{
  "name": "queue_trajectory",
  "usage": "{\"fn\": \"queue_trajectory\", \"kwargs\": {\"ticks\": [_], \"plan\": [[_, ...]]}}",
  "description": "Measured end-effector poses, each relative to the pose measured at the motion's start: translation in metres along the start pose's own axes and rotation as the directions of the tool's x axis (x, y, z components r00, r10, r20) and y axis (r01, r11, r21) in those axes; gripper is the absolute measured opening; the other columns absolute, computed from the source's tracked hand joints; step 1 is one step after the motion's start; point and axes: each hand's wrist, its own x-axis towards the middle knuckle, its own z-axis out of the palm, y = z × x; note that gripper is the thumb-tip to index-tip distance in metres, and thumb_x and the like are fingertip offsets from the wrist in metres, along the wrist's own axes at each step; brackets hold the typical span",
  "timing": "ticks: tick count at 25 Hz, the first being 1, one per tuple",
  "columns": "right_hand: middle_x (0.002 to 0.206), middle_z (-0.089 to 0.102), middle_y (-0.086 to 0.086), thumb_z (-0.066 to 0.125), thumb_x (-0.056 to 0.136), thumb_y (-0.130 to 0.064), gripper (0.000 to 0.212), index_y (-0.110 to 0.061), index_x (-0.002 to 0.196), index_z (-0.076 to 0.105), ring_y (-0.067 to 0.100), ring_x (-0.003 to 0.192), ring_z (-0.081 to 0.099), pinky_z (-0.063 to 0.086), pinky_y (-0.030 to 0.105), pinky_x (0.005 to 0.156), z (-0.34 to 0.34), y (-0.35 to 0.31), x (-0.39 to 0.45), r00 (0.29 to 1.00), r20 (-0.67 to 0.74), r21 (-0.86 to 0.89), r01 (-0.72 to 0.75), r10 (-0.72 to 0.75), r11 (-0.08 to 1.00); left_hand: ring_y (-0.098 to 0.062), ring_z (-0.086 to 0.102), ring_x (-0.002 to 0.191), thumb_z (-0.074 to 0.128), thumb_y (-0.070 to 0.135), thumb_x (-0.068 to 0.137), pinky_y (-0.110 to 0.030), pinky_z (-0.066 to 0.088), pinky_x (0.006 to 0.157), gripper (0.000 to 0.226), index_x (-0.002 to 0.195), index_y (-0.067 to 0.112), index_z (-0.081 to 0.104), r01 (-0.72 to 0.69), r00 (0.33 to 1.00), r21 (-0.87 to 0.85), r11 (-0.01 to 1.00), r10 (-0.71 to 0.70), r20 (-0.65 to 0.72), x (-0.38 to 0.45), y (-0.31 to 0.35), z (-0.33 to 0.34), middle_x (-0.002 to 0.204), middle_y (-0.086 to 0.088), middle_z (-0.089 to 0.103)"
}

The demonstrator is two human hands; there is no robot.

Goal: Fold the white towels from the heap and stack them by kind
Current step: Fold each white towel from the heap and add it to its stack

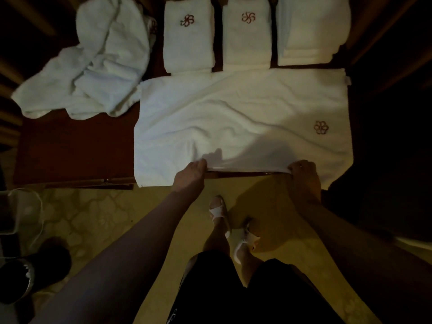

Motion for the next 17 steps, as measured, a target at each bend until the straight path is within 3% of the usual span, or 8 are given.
{"fn": "queue_trajectory", "kwargs": {"ticks": [2, 4, 8, 11, 13, 17], "plan": [[0.12, 0.051, 0.018, 0.058, 0.087, -0.01, 0.025, -0.003, 0.111, 0.06, 0.036, 0.116, 0.045, 0.046, 0.045, 0.076, -0.007, 0.003, -0.012, 0.993, 0.019, 0.024, -0.119, 0.118, 0.993, -0.034, 0.056, 0.075, 0.049, -0.001, 0.09, -0.035, 0.038, 0.054, 0.013, 0.1, 0.006, 0.052, 0.057, 0.998, -0.137, 0.989, -0.051, 0.048, -0.004, 0.001, 0.002, 0.09, -0.015, 0.058], [0.122, 0.05, 0.016, 0.056, 0.09, -0.013, 0.026, -0.005, 0.115, 0.059, 0.034, 0.119, 0.043, 0.046, 0.046, 0.075, -0.011, 0.005, -0.02, 0.989, 0.001, -0.009, -0.147, 0.147, 0.989, -0.033, 0.056, 0.076, 0.044, 0.002, 0.094, -0.034, 0.038, 0.059, 0.009, 0.099, 0.008, 0.048, 0.117, 0.993, -0.218, 0.969, -0.107, 0.057, -0.003, 0.003, 0.001, 0.092, -0.014, 0.056], [0.12, 0.052, 0.019, 0.052, 0.09, -0.005, 0.027, -0.003, 0.116, 0.057, 0.036, 0.115, 0.046, 0.044, 0.043, 0.084, -0.02, 0.017, -0.018, 0.967, -0.028, 0.161, -0.247, 0.255, 0.955, -0.029, 0.053, 0.078, 0.04, 0.008, 0.098, -0.032, 0.036, 0.064, 0.009, 0.096, 0.008, 0.049, 0.2, 0.977, -0.289, 0.936, -0.212, -0.012, 0.001, 0.01, -0.006, 0.089, -0.013, 0.055], [0.109, 0.057, 0.02, 0.06, 0.084, -0.008, 0.024, -0.006, 0.107, 0.058, 0.037, 0.106, 0.05, 0.044, 0.041, 0.085, -0.031, 0.028, -0.01, 0.934, -0.1, 0.257, -0.309, 0.343, 0.916, -0.03, 0.051, 0.079, 0.042, 0.011, 0.098, -0.033, 0.036, 0.063, 0.009, 0.093, 0.007, 0.05, 0.185, 0.966, -0.329, 0.926, -0.233, -0.115, 0.008, 0.019, -0.013, 0.087, -0.015, 0.056], [0.105, 0.056, 0.02, 0.056, 0.081, -0.003, 0.02, -0.005, 0.101, 0.06, 0.038, 0.106, 0.046, 0.041, 0.044, 0.086, -0.042, 0.032, -0.008, 0.934, -0.157, 0.191, -0.289, 0.32, 0.938, -0.033, 0.051, 0.081, 0.047, 0.01, 0.096, -0.036, 0.04, 0.062, 0.008, 0.093, 0.005, 0.052, 0.167, 0.96, -0.299, 0.939, -0.225, -0.169, 0.01, 0.027, -0.017, 0.085, -0.017, 0.056], [0.118, 0.048, 0.021, 0.049, 0.087, -0.001, 0.019, -0.005, 0.099, 0.063, 0.04, 0.114, 0.04, 0.044, 0.047, 0.086, -0.07, 0.028, 0.001, 0.929, -0.229, 0.022, -0.294, 0.291, 0.955, -0.031, 0.05, 0.096, 0.059, 0.033, 0.089, -0.037, 0.046, 0.071, 0.025, 0.099, 0.011, 0.066, 0.226, 0.969, -0.251, 0.941, -0.243, -0.037, 0.024, 0.035, -0.036, 0.092, -0.012, 0.06]]}}
